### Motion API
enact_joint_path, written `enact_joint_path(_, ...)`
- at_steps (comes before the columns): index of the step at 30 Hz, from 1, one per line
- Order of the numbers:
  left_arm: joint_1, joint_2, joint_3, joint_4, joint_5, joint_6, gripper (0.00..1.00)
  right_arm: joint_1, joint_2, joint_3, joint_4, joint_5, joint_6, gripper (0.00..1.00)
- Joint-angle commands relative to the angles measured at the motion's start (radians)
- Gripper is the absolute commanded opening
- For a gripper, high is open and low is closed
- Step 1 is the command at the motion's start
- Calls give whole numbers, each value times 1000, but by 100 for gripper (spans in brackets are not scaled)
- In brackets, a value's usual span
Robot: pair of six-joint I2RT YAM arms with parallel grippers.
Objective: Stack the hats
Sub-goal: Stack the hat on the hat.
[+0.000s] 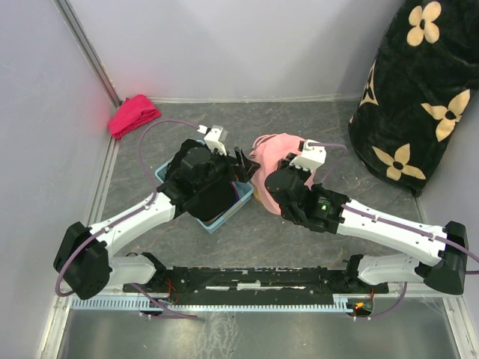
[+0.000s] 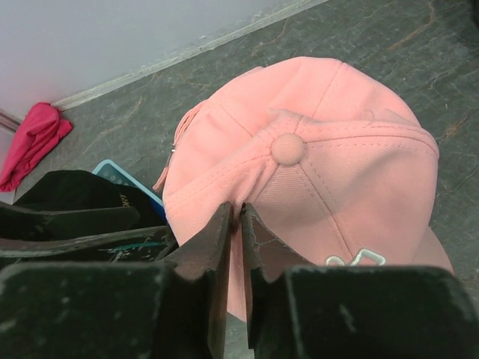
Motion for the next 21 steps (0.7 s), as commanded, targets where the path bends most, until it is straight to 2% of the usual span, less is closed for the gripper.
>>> enact_joint_path(1,-13,27,51,60,-33,-31,99,5,-8,-8,13,-21,14,21)
enact_joint_path(11,-19,47,66,-9,-192,-63,100,5,-37,-16,6,-36,3,45)
enact_joint_path(21,-19,76,98,-89,-260,-71,100,5,-78,-21,-6,-49,-14,55)
